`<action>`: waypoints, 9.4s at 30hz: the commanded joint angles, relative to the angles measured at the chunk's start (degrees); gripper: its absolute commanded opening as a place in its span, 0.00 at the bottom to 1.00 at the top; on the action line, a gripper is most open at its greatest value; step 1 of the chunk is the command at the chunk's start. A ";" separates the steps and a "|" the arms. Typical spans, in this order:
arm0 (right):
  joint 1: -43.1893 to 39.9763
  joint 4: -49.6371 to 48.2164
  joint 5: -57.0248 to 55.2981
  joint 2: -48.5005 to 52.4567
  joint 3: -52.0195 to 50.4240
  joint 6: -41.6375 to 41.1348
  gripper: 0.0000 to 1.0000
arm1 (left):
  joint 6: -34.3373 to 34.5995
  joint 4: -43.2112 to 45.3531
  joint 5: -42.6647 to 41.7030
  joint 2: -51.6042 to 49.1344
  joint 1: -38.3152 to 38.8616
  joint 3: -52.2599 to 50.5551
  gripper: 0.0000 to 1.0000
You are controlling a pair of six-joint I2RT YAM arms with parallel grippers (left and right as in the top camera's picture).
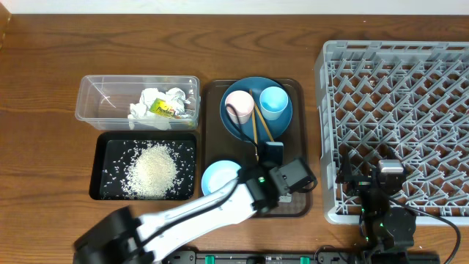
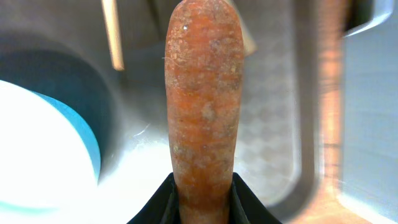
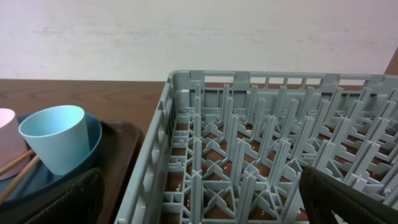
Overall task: Sort waste into correct bins and load items into the dishwasher rack
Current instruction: 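Move left gripper down to the carrot and grasp it, then carry the carrot left and lower it onto the black tray, then release the carrot on the rice and raise left gripper, then reach right gripper over the blue plate and grasp one chopstick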
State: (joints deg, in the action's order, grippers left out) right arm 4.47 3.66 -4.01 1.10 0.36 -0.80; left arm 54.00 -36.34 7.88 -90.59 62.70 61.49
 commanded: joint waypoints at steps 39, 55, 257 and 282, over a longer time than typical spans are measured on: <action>-0.74 0.24 -0.02 -0.07 -0.04 0.46 0.99 | -12.44 -20.81 9.40 27.30 -50.66 0.11 0.22; -0.76 0.22 -0.02 -0.07 -0.04 0.46 0.99 | -13.49 -19.45 9.38 17.94 -57.29 -1.77 0.23; 33.53 36.63 0.81 90.88 62.42 -12.90 0.35 | -22.91 -15.52 -31.01 29.62 -50.73 -2.12 0.98; 33.48 38.62 -0.48 92.80 61.53 -12.92 0.14 | -22.91 -15.50 -31.01 29.62 -50.73 -2.12 0.98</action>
State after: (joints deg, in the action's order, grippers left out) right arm 37.47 42.33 -3.66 93.38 62.48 -13.39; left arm 31.46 -51.86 -22.59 -60.88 11.79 58.96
